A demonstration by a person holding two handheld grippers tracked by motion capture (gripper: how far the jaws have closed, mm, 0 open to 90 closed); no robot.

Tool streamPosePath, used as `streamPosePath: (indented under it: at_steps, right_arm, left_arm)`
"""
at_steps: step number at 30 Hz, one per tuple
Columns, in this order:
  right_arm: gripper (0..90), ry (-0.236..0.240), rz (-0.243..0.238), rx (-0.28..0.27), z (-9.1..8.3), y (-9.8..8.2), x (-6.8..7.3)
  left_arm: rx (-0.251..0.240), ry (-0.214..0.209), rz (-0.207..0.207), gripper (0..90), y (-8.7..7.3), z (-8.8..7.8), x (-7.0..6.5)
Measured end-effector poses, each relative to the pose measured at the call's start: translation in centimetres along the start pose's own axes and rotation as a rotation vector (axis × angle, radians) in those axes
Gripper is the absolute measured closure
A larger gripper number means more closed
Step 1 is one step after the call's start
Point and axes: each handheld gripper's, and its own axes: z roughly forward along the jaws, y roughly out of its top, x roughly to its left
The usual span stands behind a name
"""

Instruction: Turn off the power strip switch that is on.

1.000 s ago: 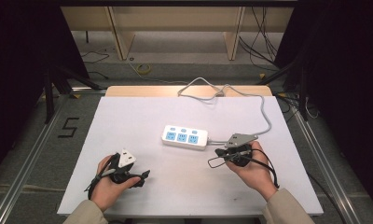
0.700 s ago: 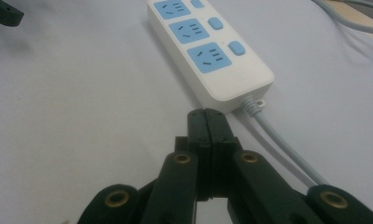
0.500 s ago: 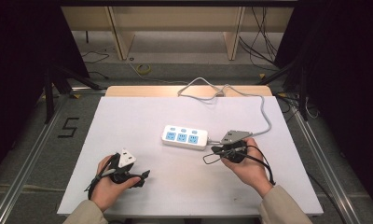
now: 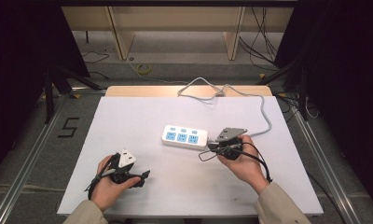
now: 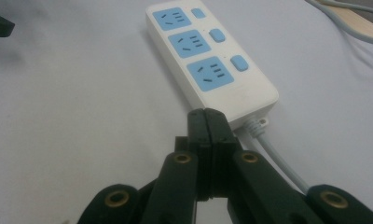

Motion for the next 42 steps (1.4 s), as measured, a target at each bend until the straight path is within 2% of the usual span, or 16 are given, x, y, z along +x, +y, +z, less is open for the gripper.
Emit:
streamPosePath:
  at_steps: [24,42]
  right_arm:
    - [90.0,0.014,-0.010,0.016,2.1,1.9,-0.1]
    - [90.0,0.013,-0.015,0.025,3.0,3.2,-0.5]
  left_arm:
    - [-0.001,-0.002,0.000,15.2,0.0,0.0,0.0]
    - [-0.003,-0.002,0.002,15.2,0.0,0.0,0.1]
